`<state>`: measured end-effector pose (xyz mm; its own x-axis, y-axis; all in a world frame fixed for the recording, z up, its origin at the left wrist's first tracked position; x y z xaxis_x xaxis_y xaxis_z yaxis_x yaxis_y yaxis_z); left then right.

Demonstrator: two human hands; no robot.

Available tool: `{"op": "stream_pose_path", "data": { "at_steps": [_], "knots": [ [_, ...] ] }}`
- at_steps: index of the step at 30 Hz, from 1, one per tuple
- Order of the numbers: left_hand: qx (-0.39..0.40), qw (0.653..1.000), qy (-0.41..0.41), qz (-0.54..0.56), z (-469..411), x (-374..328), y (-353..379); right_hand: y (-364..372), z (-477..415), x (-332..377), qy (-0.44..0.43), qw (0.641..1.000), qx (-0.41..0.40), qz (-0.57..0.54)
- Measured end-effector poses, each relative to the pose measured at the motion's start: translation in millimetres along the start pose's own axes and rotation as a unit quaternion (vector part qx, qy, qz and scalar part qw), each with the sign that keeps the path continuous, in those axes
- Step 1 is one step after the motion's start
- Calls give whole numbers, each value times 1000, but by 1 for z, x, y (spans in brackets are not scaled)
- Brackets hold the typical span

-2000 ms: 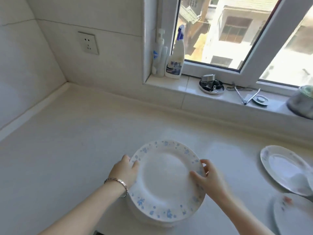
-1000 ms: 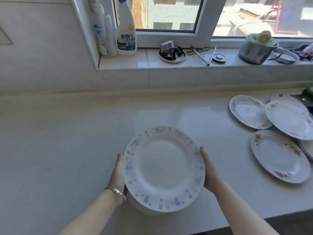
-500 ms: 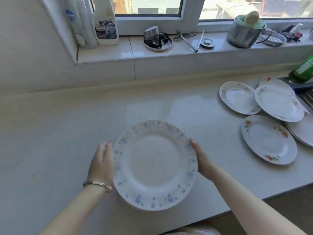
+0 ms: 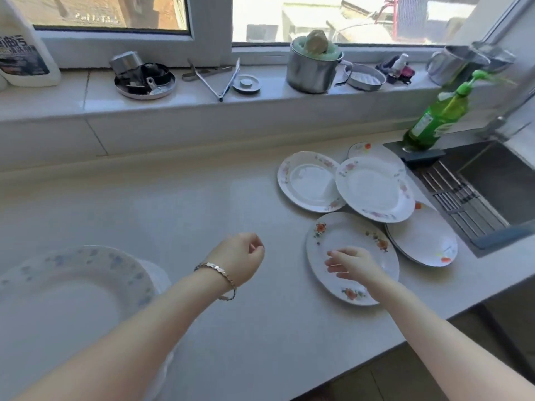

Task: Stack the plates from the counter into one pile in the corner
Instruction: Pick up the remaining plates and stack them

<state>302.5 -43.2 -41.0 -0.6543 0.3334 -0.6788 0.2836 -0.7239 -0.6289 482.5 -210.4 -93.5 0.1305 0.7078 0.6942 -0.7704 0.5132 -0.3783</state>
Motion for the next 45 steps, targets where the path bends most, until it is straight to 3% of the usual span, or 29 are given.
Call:
{"op": "stream_pose_path", "data": {
  "at_steps": [2,4,8,11,13,15,18,23,27,31,39,45],
  "knots": [
    [24,999,-28,21,-22,-13,32,-40,-28,-15,42,995,-36,-78],
    [31,997,-58,42,-38,-19,57,-69,-55,-28,103,964,-56,-237],
    [23,987,-120,108,-57,-19,89,-96,-102,-33,177,846,-68,-498],
    [6,978,-166,124,-66,-15,101,-98,-128,-24,167,768,-56,-616],
    [0,974,-190,125,-73,-11,109,-96,-135,-20,153,738,-55,-655],
    [-1,968,-218,126,-81,-9,120,-99,-139,-19,145,738,-75,-654],
    [11,943,-278,182,-88,-6,143,-108,-139,-21,131,771,-103,-615],
    [33,893,-330,305,-89,-11,173,-115,-123,-31,116,801,-58,-585],
    [16,923,-309,227,-85,-19,171,-117,-107,-21,84,823,-8,-561],
    [22,934,-275,227,-78,-28,167,-117,-93,-4,47,847,38,-528],
    [-112,927,-247,259,10,12,55,-78,-45,46,1,861,126,-493],
    [-233,847,-275,390,118,85,-63,8,0,89,-13,858,217,-465]
  ]
}}
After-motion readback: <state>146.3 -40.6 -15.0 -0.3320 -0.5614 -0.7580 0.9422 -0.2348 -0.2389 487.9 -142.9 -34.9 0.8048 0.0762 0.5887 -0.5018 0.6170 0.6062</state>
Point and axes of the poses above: each hand's wrist, its own z-axis away from the middle knuckle, its own y-axis out of the palm, x = y × z, the point moved 8 cm from there along -z, towards the middle knuckle, and after that the axes turned 1 degree about z, right-handed, at the moved point
